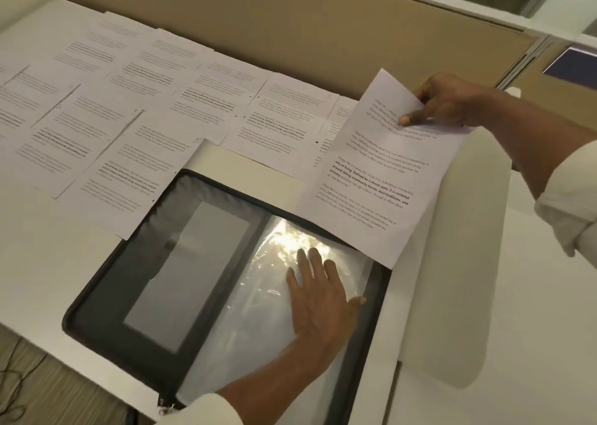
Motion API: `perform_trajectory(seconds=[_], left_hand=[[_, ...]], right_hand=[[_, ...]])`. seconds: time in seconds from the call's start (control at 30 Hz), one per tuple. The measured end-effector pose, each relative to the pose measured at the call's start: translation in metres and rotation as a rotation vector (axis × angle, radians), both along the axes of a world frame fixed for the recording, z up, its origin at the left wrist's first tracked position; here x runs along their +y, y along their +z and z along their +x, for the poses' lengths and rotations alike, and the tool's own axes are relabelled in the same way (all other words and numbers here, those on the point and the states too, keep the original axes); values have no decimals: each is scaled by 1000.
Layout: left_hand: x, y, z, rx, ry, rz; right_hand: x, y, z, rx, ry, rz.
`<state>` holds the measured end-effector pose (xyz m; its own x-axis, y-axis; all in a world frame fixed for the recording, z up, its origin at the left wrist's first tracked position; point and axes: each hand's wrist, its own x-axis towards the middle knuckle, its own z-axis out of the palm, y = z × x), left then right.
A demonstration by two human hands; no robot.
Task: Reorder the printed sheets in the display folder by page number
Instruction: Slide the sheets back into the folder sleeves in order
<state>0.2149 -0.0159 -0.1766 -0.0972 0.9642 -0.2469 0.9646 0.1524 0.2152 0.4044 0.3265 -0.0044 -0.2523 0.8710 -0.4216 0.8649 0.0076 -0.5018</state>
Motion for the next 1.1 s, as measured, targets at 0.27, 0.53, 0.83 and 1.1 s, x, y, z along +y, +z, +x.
perform_trajectory(seconds=[0.27, 0.53, 0.83, 1.1], left_hand=[[-2, 10, 4, -122, 53, 117], [3, 37, -16, -398, 321, 81], [-1, 39, -37, -429, 464, 132], [-4, 34, -33, -344, 351, 329]], right_hand=[[21, -11, -3, 30, -9, -65], [27, -25, -4, -19, -15, -136], [36, -40, -5, -60, 6, -197], [56, -27, -11, -69, 43, -243]])
